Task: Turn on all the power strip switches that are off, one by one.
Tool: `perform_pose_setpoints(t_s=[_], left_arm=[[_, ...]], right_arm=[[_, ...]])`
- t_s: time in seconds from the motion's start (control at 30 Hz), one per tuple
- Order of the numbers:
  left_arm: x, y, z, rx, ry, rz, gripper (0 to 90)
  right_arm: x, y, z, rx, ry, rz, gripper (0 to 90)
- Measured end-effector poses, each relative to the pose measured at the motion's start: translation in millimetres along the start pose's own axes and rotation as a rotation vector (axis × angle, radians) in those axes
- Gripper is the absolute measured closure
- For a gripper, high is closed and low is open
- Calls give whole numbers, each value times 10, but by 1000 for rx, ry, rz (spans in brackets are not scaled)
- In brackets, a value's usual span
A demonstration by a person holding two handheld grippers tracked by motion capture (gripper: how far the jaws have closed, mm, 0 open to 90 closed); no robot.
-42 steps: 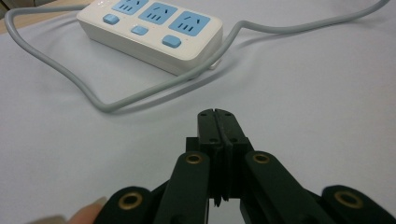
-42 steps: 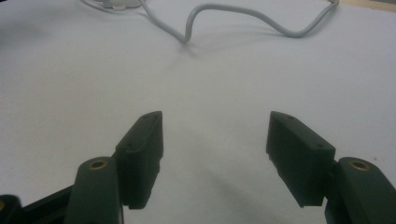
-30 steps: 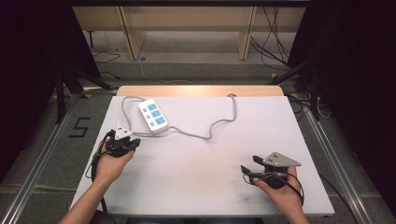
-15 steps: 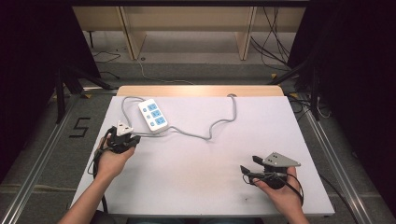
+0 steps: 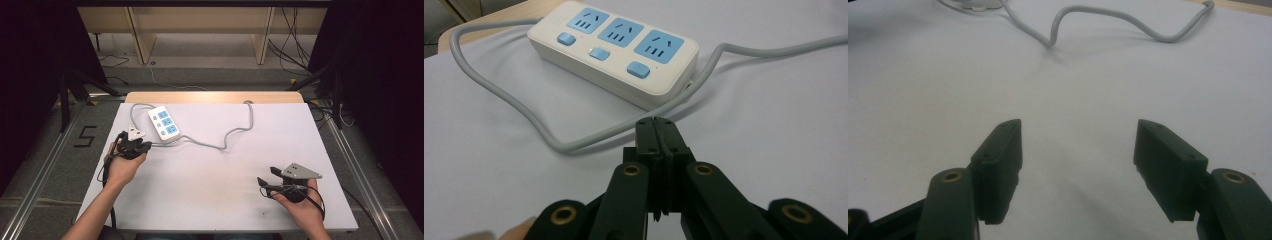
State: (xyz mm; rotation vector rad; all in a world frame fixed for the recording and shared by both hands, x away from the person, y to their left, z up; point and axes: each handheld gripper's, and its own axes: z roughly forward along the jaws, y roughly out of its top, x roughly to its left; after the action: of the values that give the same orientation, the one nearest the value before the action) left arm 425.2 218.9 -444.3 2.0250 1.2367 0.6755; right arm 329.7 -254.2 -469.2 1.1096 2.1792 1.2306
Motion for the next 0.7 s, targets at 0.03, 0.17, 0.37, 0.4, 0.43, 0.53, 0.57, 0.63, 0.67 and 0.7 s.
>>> perform_pose_setpoints(t_s=[0.03, 0.17, 0.37, 0.4, 0.43, 0.53, 0.57, 0.63, 0.67, 0.7], left_arm=[[10, 11, 3, 5, -2, 3, 894], [40, 53, 22, 0, 8, -4, 894], [84, 104, 62, 4, 11, -13, 894], [89, 108, 69, 3, 10, -18, 894], [95, 112, 71, 4, 11, -20, 894], [121, 131, 82, 1, 14, -25, 894], [125, 136, 84, -1, 15, -27, 894], [135, 149, 90, -1, 15, -32, 894], [139, 155, 91, 2, 14, -32, 894], [141, 163, 93, 2, 15, -34, 894]], right_arm=[[1, 0, 0, 0, -1, 0, 370], [3, 1, -7, -2, 2, -6, 370], [9, -3, 0, 0, 6, -7, 370], [13, -2, 0, 2, 6, -7, 370], [14, 0, -2, 2, 6, -6, 370], [15, 1, -2, 4, 7, -6, 370], [13, -1, 1, 3, 8, -7, 370], [11, -3, 4, 1, 8, -6, 370], [11, -3, 3, 1, 9, -5, 370], [10, -3, 2, 0, 9, -6, 370]])
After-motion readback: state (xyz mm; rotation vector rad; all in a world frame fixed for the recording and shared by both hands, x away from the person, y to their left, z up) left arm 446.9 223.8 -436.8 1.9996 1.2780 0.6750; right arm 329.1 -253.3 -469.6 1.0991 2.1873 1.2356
